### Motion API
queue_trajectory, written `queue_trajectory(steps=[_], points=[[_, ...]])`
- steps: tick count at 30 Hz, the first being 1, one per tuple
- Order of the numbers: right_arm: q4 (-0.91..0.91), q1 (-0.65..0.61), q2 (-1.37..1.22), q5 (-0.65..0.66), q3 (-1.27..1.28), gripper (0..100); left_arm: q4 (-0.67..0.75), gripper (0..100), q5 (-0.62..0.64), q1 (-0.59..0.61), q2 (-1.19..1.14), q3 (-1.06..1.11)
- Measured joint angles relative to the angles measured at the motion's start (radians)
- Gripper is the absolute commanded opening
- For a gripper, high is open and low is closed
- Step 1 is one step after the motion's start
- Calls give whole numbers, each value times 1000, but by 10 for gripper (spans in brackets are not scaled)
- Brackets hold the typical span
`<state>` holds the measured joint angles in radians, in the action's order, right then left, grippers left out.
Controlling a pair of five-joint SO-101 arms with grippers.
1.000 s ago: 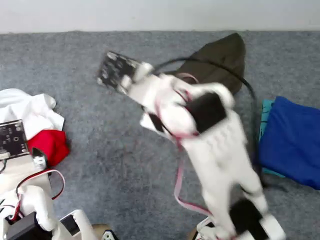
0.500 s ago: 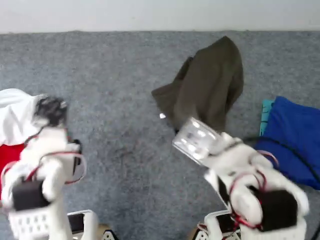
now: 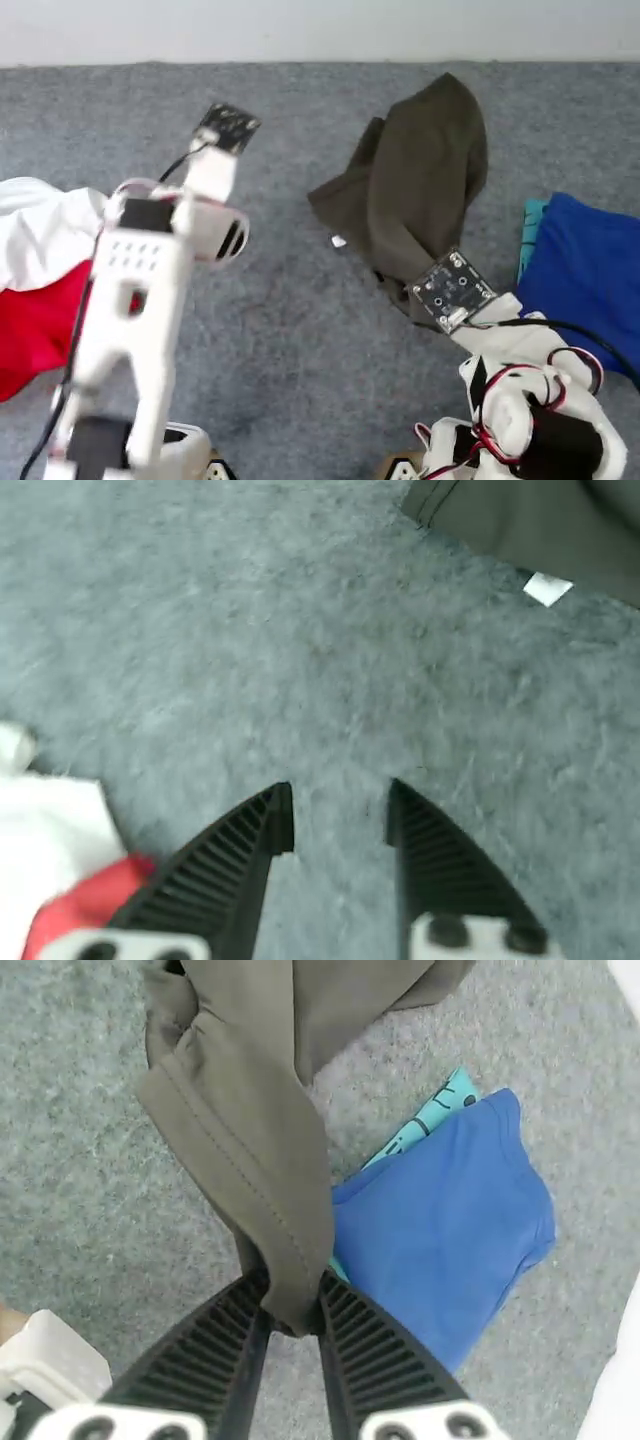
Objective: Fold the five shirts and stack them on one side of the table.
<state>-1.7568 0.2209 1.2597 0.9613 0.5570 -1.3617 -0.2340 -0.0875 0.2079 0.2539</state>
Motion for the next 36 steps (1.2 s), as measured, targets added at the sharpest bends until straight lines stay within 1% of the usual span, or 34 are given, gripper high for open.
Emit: queue_trajectory(steps=[5, 8, 10, 17, 23, 27, 31, 36], points=[[0, 0, 0, -57, 15, 10, -3, 232, 63, -32, -347, -272], [0, 0, 3, -68, 44, 10, -61, 232, 75, -54, -542, -471], [0, 0, 6, -71, 58, 10, -104, 232, 94, -72, -669, -618], [0, 0, 6, -137, 64, 10, -199, 232, 293, -118, -1088, -1191], [0, 0, 6, -141, 64, 10, -264, 232, 328, -166, -1382, -1622], [0, 0, 6, -141, 64, 10, -275, 229, 328, -198, -1534, -1775], [0, 0, 6, -141, 64, 10, -276, 226, 330, -210, -1597, -1823], [0, 0, 6, -141, 64, 10, -304, 133, 330, -212, -1600, -1830]])
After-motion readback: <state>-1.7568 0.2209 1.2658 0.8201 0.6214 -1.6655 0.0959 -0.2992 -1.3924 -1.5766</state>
